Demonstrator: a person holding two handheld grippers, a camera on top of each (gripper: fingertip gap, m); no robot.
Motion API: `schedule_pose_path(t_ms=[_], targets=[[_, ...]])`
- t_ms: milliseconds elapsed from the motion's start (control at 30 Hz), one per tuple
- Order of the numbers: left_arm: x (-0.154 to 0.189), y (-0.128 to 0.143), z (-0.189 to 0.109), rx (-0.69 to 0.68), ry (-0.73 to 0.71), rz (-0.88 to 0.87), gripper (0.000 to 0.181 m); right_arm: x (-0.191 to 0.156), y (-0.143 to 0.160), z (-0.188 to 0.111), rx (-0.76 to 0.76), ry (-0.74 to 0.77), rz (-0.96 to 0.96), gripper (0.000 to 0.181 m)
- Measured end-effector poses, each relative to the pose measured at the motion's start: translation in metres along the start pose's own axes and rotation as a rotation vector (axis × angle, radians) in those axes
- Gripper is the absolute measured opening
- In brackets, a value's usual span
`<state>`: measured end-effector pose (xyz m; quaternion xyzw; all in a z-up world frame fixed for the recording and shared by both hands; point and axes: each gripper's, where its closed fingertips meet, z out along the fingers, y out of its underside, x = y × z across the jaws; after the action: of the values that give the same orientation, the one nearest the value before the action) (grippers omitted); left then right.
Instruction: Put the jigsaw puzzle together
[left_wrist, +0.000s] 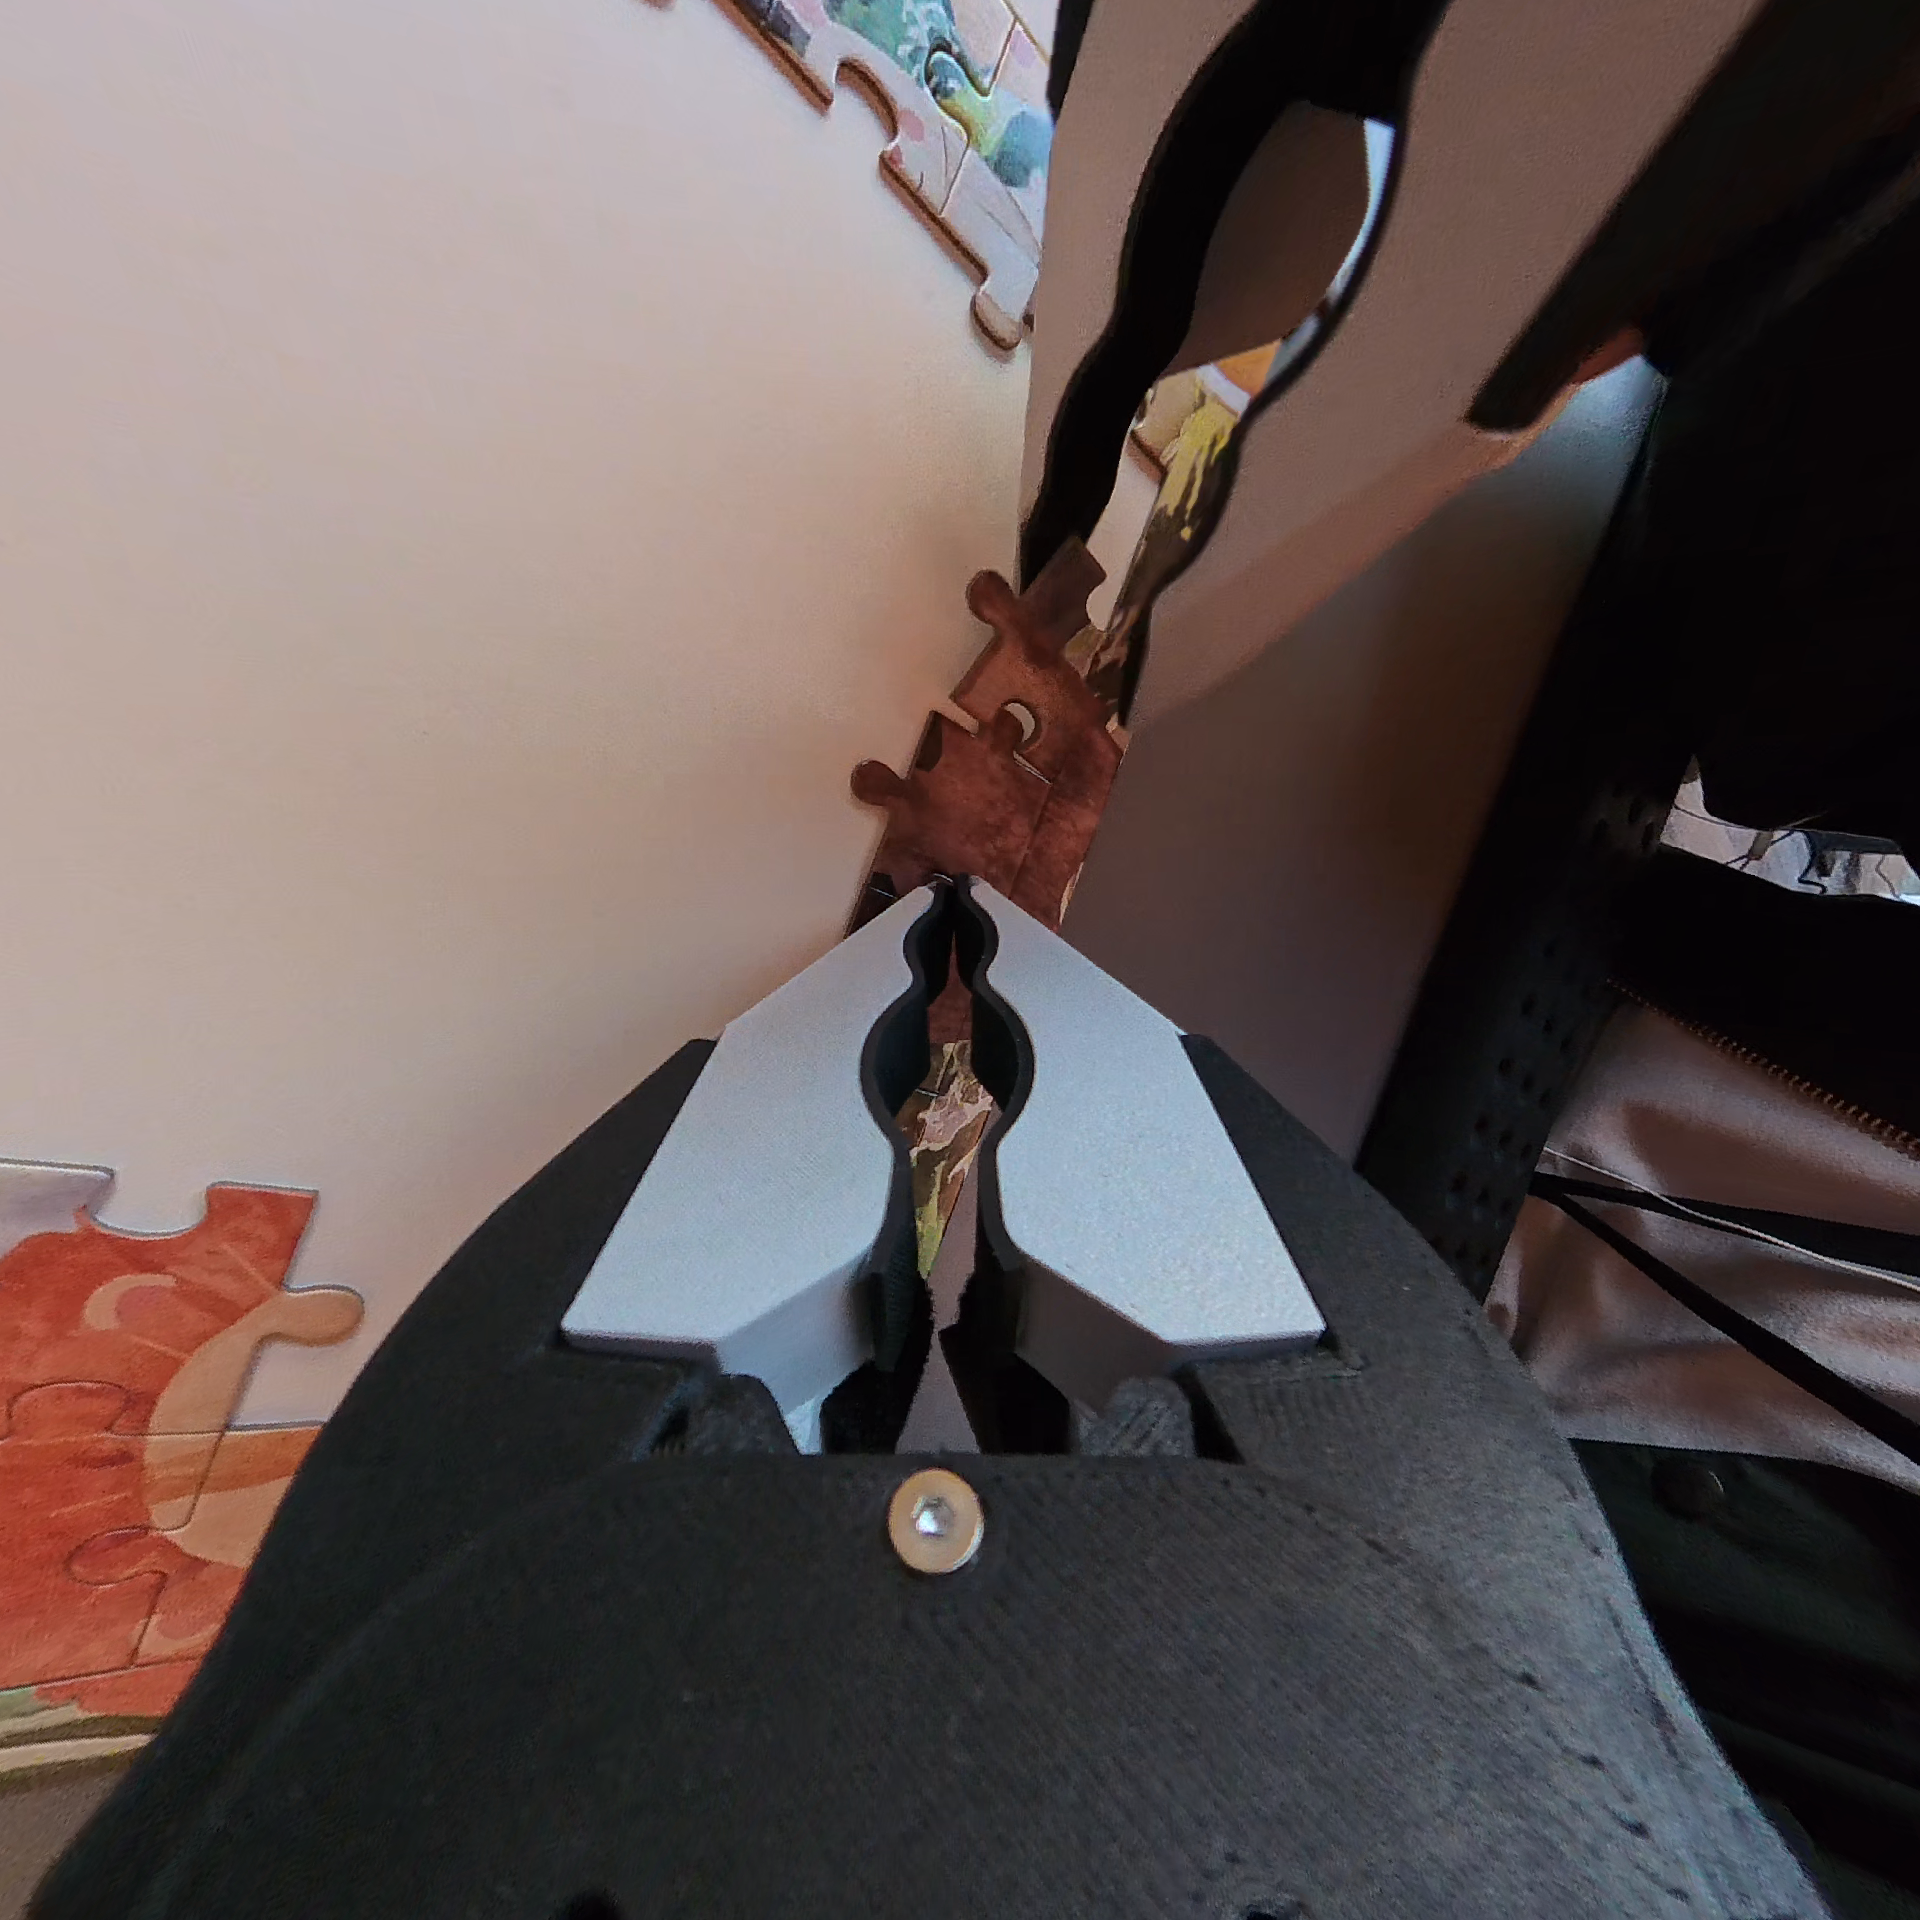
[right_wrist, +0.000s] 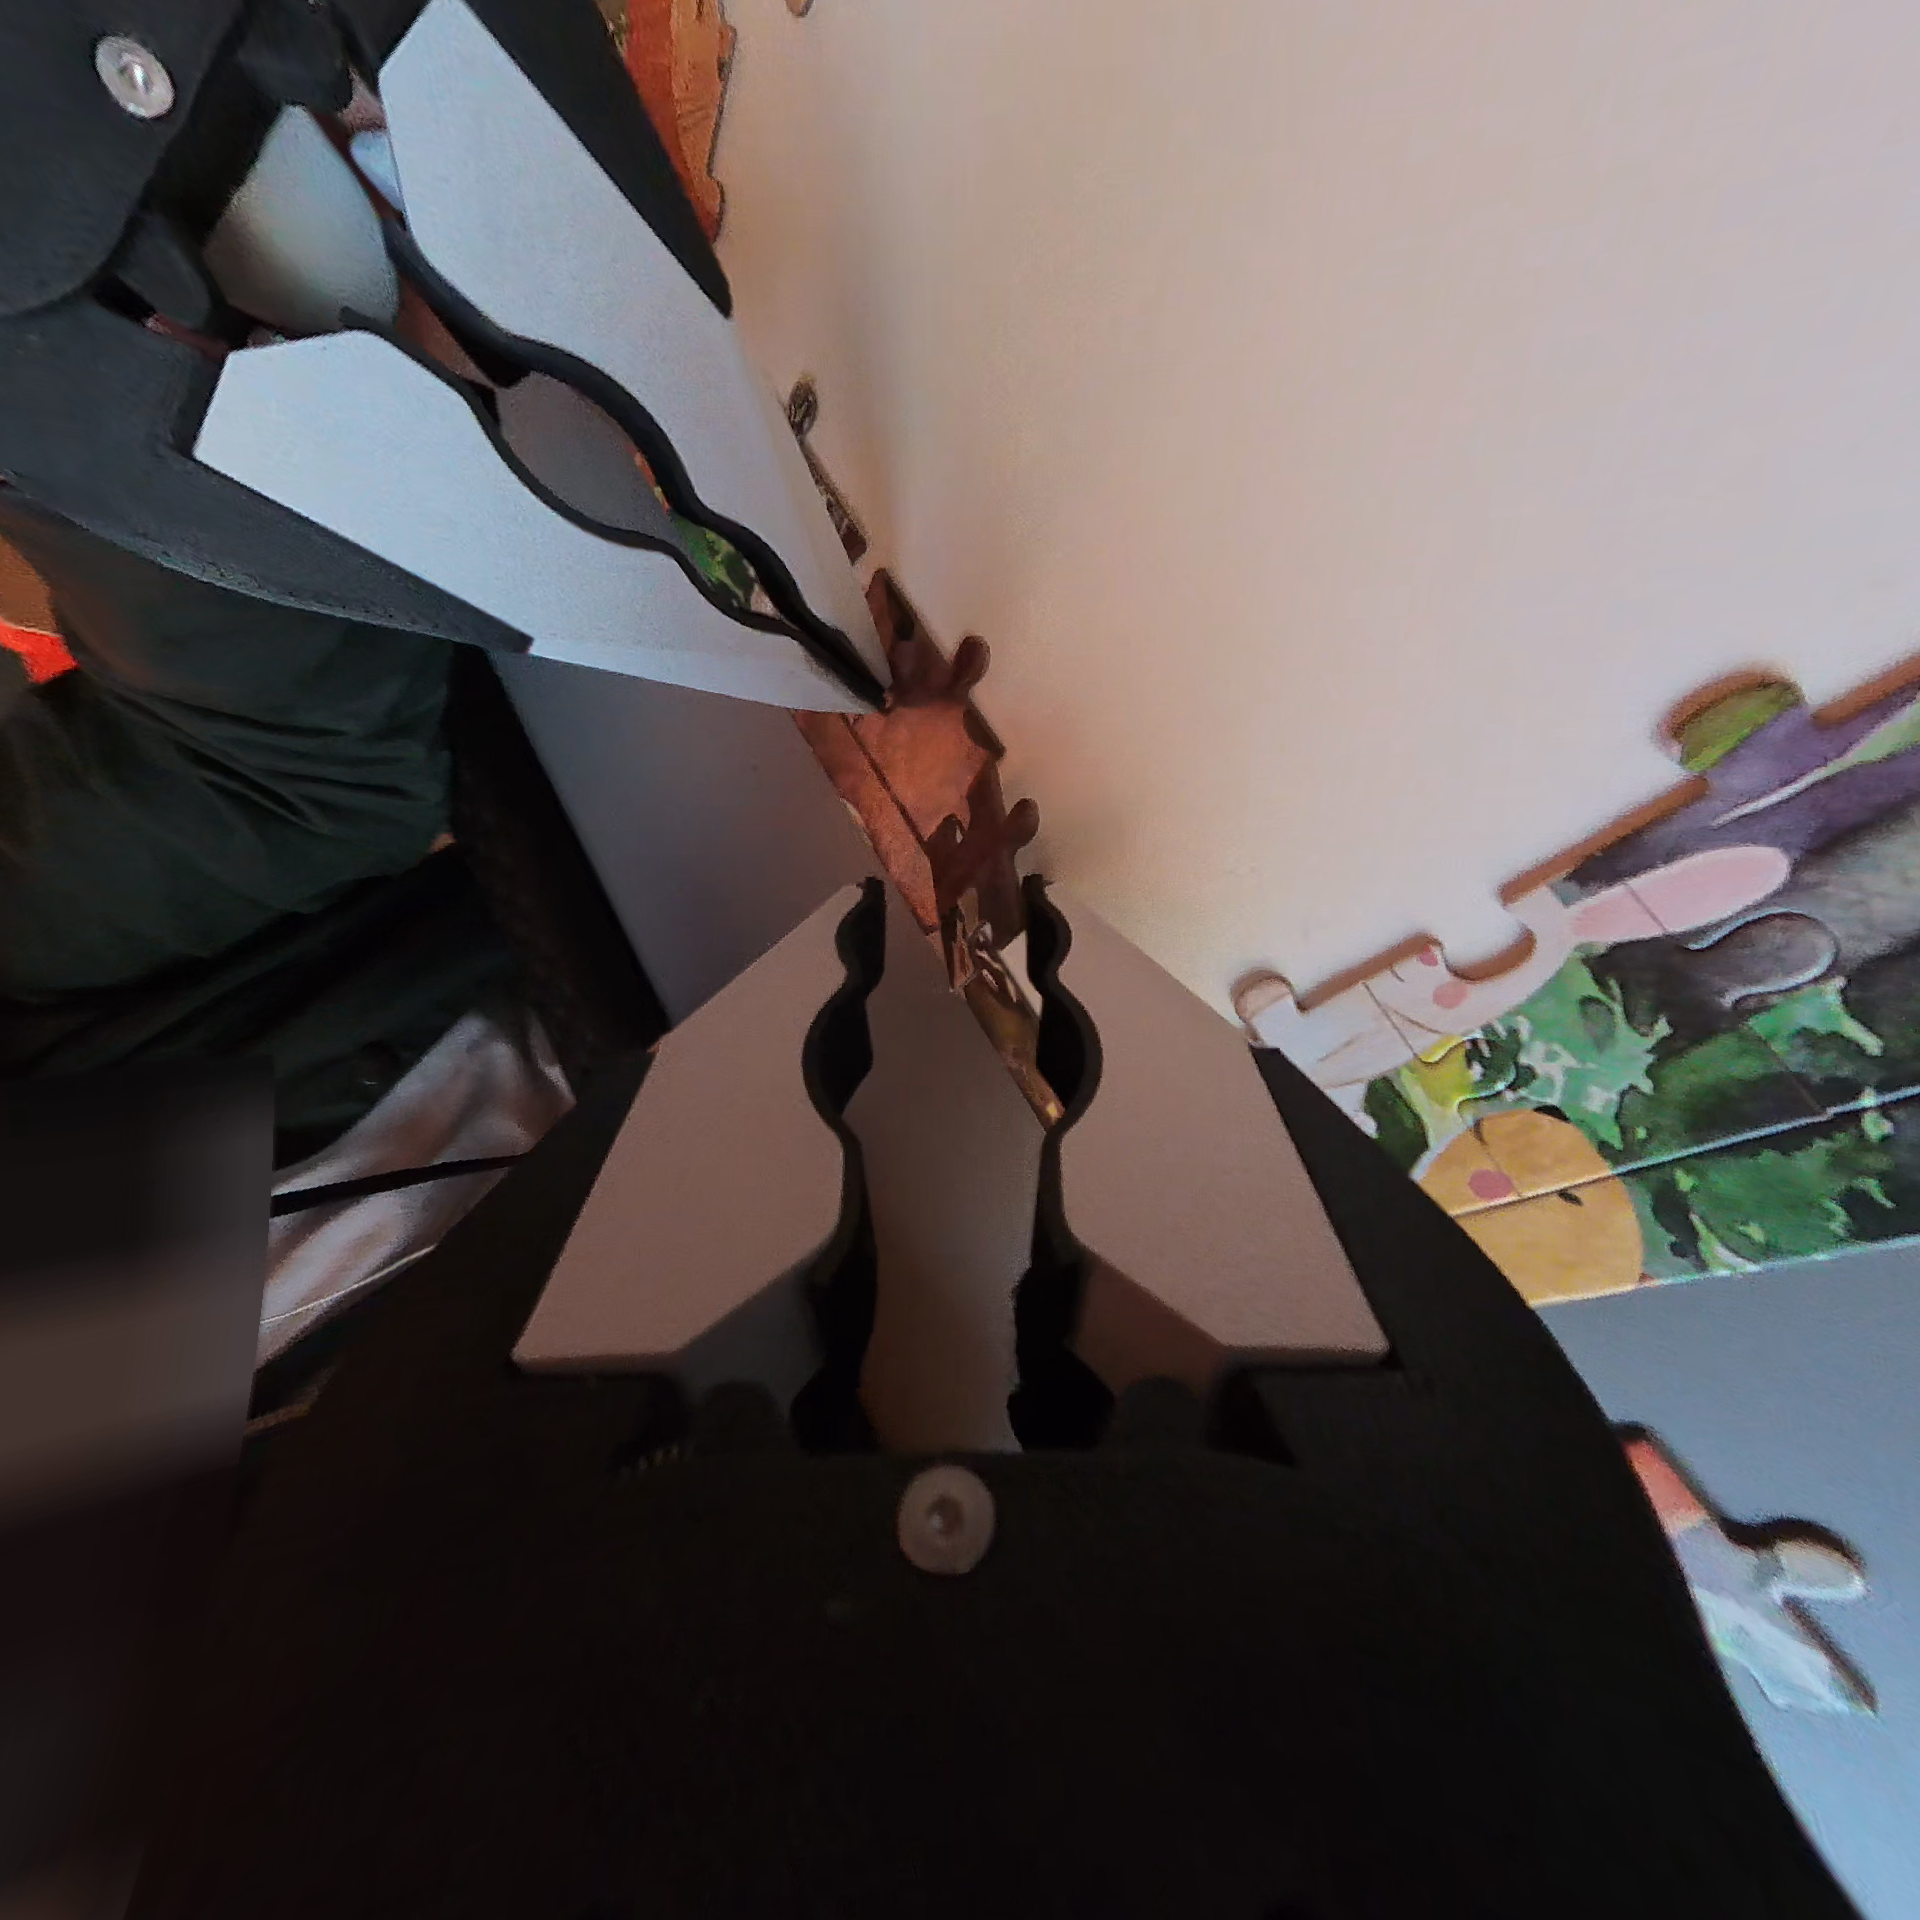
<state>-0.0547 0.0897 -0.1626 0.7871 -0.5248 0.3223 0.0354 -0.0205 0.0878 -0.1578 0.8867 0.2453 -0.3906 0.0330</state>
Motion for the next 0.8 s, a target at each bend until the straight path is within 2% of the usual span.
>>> schedule_pose_path(t_ms=[133, 267, 400, 467, 533, 667, 733, 800], targets=[[0.000, 0.000, 0.000, 0.000, 0.003, -0.001, 0.000, 0.002, -0.001, -0.007, -0.011, 0.141, -0.060, 0.034], [-0.001, 0.000, 0.000, 0.002, 0.011, -0.009, 0.000, -0.004, -0.009, -0.026, 0.019, 0.258, -0.166, 0.034], [-0.002, 0.000, 0.001, 0.002, 0.017, -0.016, 0.000, -0.032, -0.017, -0.063, 0.124, 0.382, -0.373, 0.026], [-0.003, 0.000, 0.002, 0.000, 0.018, -0.014, 0.000, -0.037, -0.021, -0.070, 0.172, 0.480, -0.531, 0.025], [-0.003, 0.000, 0.003, 0.000, 0.022, -0.016, 0.000, -0.026, -0.021, -0.057, 0.160, 0.548, -0.638, 0.023], [-0.003, 0.000, 0.004, -0.001, 0.027, -0.017, 0.000, -0.013, -0.009, -0.005, 0.136, 0.499, -0.747, 0.007], [-0.003, 0.000, 0.004, 0.001, 0.026, -0.019, 0.000, -0.001, -0.019, -0.005, 0.216, 0.587, -0.795, 0.000], [-0.003, 0.000, 0.005, 0.002, 0.024, -0.019, 0.000, -0.001, -0.022, -0.004, 0.269, 0.550, -0.785, 0.000]])
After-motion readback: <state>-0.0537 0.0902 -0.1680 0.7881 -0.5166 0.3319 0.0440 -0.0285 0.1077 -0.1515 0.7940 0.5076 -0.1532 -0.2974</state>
